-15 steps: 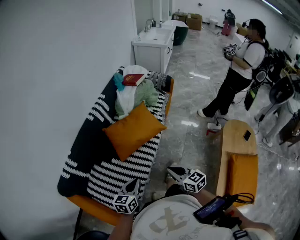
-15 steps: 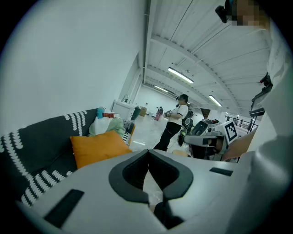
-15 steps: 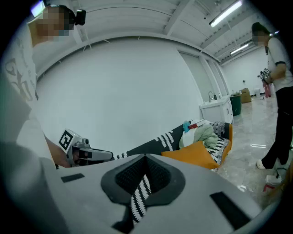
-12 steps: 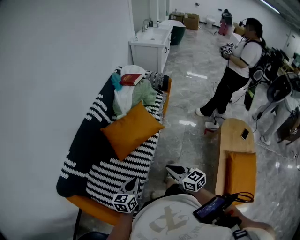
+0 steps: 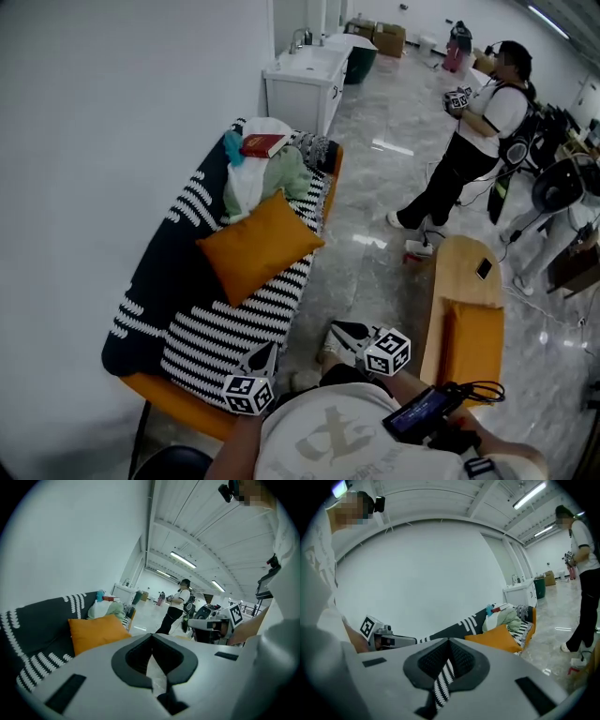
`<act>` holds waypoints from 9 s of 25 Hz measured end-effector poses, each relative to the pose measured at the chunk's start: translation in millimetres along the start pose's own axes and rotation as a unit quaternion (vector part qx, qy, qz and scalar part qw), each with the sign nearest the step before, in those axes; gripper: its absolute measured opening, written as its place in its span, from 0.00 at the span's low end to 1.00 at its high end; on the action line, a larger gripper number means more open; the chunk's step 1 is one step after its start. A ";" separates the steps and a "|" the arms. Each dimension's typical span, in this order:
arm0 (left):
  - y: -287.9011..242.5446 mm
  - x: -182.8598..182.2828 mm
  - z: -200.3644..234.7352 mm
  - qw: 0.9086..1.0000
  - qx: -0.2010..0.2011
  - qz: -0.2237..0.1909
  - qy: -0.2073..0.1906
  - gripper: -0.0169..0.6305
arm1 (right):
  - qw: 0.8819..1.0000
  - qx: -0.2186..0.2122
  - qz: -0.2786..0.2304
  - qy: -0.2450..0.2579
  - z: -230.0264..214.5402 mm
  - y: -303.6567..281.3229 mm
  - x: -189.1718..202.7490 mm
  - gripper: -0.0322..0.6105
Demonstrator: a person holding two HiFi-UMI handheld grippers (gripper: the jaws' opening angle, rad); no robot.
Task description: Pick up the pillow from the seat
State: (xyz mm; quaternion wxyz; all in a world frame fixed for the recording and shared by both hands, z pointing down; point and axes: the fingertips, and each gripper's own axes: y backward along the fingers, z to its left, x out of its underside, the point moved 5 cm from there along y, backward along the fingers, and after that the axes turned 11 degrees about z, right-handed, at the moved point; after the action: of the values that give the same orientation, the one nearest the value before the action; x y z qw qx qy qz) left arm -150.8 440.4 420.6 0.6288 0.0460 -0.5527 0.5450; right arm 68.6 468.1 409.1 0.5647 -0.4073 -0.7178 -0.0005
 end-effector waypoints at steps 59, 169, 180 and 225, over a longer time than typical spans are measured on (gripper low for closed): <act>-190.5 -155.2 20.3 0.997 -0.060 0.052 0.015 0.04 | 0.999 -0.035 0.011 -0.011 -232.8 -40.6 -95.3 0.07; -321.7 -53.2 448.7 0.902 -0.208 0.242 0.290 0.04 | 0.918 -0.016 0.397 0.003 -474.9 -468.4 -76.8 0.16; -326.0 -26.0 483.9 0.873 -0.193 0.221 0.391 0.67 | 0.918 -0.009 0.374 -0.131 -489.8 -469.4 -50.0 0.64; -293.8 -39.7 391.8 0.868 -0.205 0.188 0.412 0.05 | 0.882 -0.070 0.463 -0.055 -466.4 -451.2 -78.7 0.25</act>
State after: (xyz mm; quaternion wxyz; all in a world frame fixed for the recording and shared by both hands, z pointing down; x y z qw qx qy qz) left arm -179.0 38.5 701.7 0.6803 -0.4176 -0.3405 0.4969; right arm 184.9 -94.2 721.5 0.4303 -0.7313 -0.4750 0.2331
